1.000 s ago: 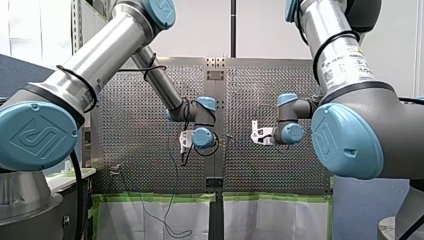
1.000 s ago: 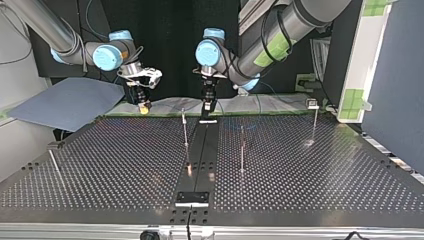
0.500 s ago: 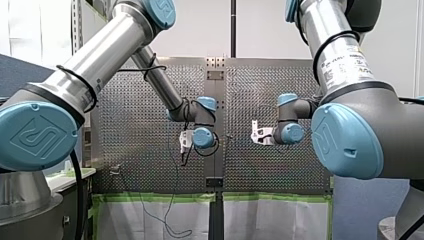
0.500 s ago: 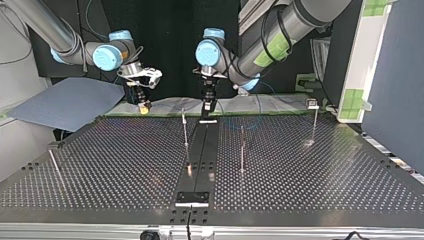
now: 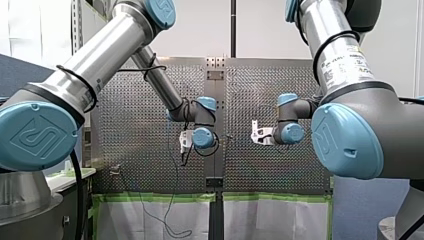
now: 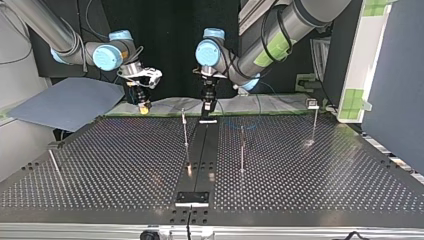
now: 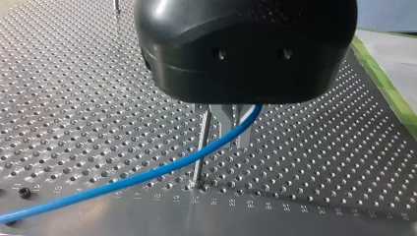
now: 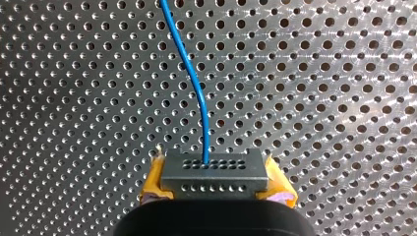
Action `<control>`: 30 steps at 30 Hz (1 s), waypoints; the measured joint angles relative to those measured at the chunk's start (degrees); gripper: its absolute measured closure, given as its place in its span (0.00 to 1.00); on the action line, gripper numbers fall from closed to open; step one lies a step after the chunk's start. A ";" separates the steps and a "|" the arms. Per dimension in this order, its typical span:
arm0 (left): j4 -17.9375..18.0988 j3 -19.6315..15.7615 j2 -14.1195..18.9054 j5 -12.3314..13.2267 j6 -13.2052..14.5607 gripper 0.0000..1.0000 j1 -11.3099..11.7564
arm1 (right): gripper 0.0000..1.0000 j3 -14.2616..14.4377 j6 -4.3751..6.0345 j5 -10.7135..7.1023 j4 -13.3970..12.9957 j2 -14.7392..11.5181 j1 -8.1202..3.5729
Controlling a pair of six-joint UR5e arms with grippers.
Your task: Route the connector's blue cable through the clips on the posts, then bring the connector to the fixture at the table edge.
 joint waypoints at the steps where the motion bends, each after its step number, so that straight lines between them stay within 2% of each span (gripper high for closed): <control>1: 0.00 0.00 0.00 0.00 0.00 0.98 0.00 | 1.00 0.01 0.00 0.00 0.00 0.00 0.00; 17: 0.00 0.00 0.00 0.00 0.00 0.98 0.00 | 1.00 0.00 0.00 0.00 0.00 0.00 0.00; 18: 0.00 0.00 0.00 0.00 0.00 0.92 0.00 | 1.00 0.00 0.00 0.00 0.00 0.00 0.00; 30: 0.00 0.00 0.00 0.00 0.00 0.92 0.00 | 1.00 0.00 0.00 0.00 0.00 0.00 0.00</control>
